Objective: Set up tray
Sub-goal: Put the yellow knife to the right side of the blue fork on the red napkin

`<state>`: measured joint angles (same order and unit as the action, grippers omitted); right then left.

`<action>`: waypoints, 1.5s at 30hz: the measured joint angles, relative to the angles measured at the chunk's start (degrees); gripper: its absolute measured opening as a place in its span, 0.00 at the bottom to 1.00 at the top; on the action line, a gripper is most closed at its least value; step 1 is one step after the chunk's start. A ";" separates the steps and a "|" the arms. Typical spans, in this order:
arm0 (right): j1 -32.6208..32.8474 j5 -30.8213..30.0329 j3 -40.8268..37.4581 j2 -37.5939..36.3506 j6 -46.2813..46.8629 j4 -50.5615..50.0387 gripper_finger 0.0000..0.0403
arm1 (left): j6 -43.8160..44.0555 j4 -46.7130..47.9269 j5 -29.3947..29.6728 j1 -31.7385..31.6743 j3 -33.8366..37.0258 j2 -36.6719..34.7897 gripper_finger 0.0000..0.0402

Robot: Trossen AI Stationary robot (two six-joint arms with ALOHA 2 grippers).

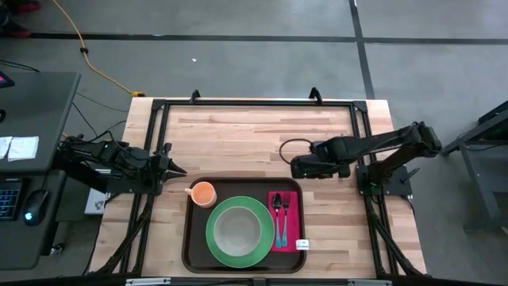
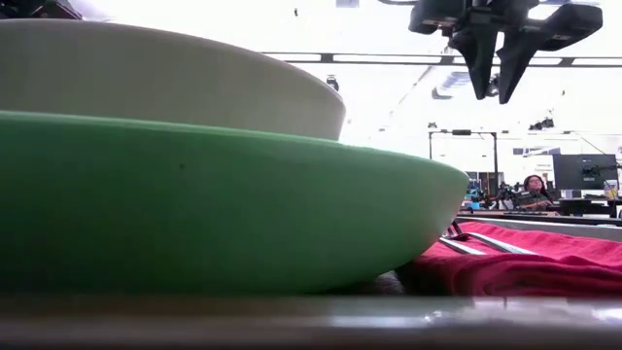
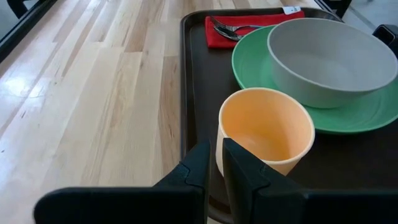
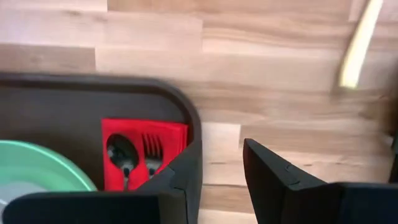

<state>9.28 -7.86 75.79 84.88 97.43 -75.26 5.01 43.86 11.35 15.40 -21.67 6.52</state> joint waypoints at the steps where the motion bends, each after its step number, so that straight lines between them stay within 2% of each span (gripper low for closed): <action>1: -0.37 -0.17 0.00 -0.44 -0.20 -0.47 0.23 | 0.03 0.00 0.00 0.01 0.02 -0.01 0.18; 13: -7.20 -0.78 0.00 -2.18 -12.50 -4.27 0.23 | -0.21 0.00 0.10 0.02 0.01 0.00 0.18; 20: -14.30 -3.58 0.00 -2.18 -13.99 -14.64 0.23 | -0.21 0.00 0.13 0.01 0.01 -0.01 0.18; 27: -23.31 -5.35 -2.34 -2.93 -21.21 -14.89 0.23 | 0.00 -0.06 0.11 0.02 0.01 0.00 0.18; 37: -35.48 -5.48 -11.90 -4.32 -28.99 -14.50 0.23 | 1.47 -0.44 0.11 0.00 0.00 0.00 0.18; 42: -39.77 -5.33 -18.66 -7.95 -28.89 -13.80 0.23 | 1.50 -0.42 0.11 0.02 0.01 -0.01 0.18; 45: -41.53 -2.87 -23.32 -11.49 -29.00 -9.86 0.23 | 1.50 -0.43 0.37 0.01 0.01 -0.02 0.18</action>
<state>-32.26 -10.73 52.47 73.39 68.43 -85.11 6.50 43.42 11.73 15.42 -21.66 6.50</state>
